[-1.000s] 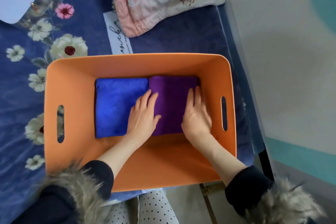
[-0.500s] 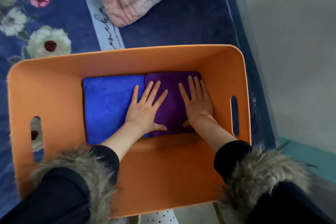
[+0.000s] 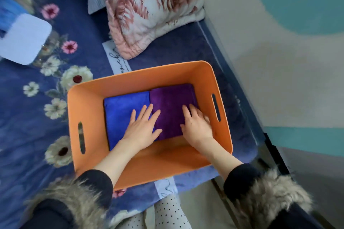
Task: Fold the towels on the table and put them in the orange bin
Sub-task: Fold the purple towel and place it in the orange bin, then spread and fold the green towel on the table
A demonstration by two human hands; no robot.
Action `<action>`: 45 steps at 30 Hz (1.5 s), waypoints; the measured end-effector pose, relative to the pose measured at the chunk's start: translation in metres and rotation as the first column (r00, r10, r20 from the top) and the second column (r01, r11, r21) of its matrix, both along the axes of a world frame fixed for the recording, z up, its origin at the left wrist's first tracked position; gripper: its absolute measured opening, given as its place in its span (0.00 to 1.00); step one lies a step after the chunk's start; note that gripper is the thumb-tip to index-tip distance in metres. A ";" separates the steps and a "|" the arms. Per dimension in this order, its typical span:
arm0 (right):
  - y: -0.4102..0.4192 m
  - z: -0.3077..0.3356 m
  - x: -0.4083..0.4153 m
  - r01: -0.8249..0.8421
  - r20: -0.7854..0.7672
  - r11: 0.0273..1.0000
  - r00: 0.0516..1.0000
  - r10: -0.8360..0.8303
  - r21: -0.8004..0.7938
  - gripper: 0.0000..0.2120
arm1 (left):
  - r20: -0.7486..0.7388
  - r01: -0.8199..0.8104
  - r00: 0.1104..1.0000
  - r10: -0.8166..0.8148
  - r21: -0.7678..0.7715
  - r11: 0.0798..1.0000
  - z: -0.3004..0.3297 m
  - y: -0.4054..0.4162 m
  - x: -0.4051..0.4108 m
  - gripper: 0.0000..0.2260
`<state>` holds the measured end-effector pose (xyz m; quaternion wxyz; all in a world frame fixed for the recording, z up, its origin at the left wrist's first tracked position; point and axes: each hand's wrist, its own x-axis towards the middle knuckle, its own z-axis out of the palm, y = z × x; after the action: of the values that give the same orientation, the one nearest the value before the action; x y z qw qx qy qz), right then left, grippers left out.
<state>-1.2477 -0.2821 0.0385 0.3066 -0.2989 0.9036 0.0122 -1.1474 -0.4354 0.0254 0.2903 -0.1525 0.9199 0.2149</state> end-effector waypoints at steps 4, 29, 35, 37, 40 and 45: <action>0.008 0.064 0.022 0.193 -0.031 0.964 0.979 -0.201 -0.185 0.28 | -0.169 -0.101 0.979 0.113 0.079 0.992 0.058 0.007 0.018 0.25; 0.250 0.344 0.438 0.783 -0.477 0.310 0.019 -0.879 -0.539 0.27 | -0.772 0.893 0.343 -0.535 0.092 0.440 0.344 0.240 0.192 0.22; 0.273 0.357 0.592 0.801 -0.480 0.063 -0.292 -0.827 -0.595 0.28 | -0.807 0.991 0.092 -0.584 0.018 0.132 0.364 0.316 0.291 0.21; 0.270 0.358 0.647 0.791 -0.470 -0.024 -0.388 -0.793 -0.612 0.28 | -0.806 1.000 0.012 -0.591 0.005 0.014 0.371 0.339 0.337 0.21; 0.255 0.357 0.737 0.751 -0.442 -0.168 -0.536 -0.719 -0.638 0.27 | -0.817 0.986 -0.111 -0.566 -0.020 -0.165 0.377 0.362 0.417 0.20; 0.208 0.350 0.891 0.707 -0.447 -0.357 -0.680 -0.582 -0.611 0.27 | -0.816 0.912 -0.201 -0.542 0.047 -0.408 0.369 0.376 0.570 0.18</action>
<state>-0.3566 -0.0746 0.3889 -0.2162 0.6520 0.7246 -0.0553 -0.5778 -0.0594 0.3949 0.1482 0.7703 0.5471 0.2921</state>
